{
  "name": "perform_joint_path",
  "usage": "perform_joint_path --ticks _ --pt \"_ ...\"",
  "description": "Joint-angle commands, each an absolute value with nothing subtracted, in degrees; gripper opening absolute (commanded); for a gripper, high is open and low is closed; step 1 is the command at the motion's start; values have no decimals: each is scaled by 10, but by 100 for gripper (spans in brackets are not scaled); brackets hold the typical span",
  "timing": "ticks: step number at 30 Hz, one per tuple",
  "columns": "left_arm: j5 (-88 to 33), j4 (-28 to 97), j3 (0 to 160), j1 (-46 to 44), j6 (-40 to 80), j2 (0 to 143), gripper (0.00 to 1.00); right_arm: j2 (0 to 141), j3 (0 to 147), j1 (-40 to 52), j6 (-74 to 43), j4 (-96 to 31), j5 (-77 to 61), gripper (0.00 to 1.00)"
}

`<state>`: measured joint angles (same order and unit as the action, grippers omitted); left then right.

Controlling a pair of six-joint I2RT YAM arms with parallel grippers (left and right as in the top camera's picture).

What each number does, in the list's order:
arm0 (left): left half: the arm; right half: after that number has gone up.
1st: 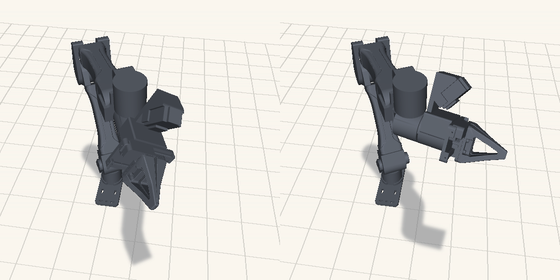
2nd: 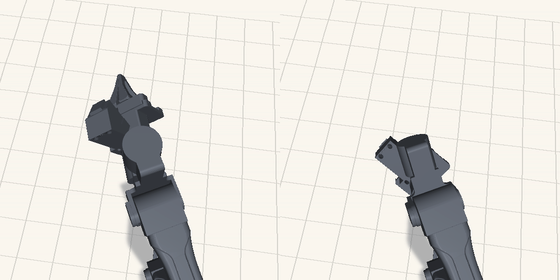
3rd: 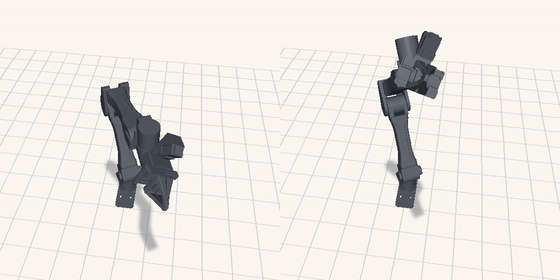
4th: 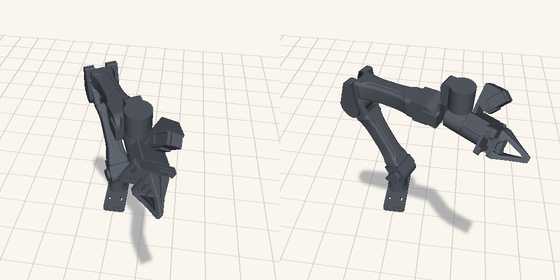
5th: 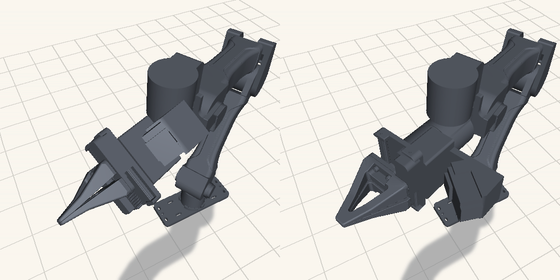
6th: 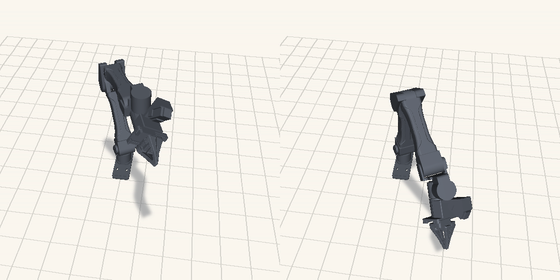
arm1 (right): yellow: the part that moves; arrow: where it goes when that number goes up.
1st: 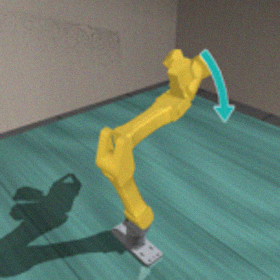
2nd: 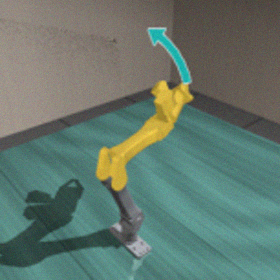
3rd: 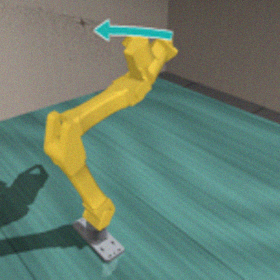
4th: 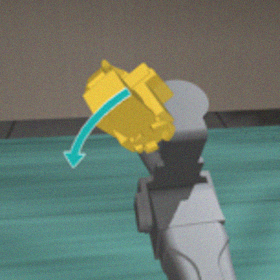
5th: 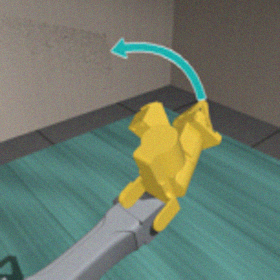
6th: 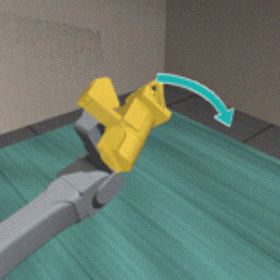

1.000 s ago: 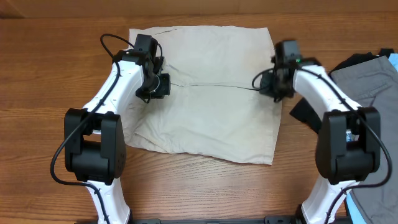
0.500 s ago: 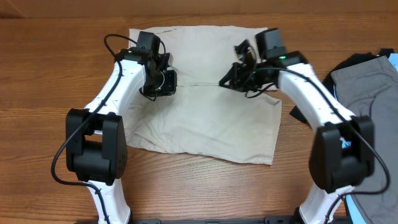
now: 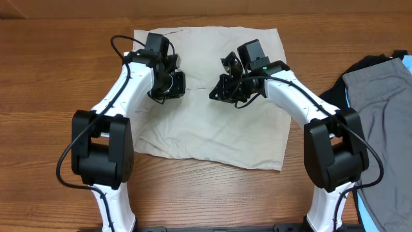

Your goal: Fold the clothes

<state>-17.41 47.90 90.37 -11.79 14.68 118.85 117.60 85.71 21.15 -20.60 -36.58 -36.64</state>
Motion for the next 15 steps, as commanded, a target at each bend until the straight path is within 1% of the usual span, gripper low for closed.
perform_joint_path --ticks 1,2,4,7,15 --pt "-170 478 904 -124 159 1237 4 1205 856 215 -215 -356 -341 4" --pt "-172 478 904 -124 159 1244 4 1206 856 215 -215 -356 -332 4" --pt "-181 478 904 -121 159 1253 4 1206 856 210 -220 -365 -270 4" --pt "-180 478 904 -119 159 1252 4 1206 856 200 -254 -383 -220 4" --pt "-178 478 904 -119 159 1252 4 1206 856 152 -288 -428 -208 4"
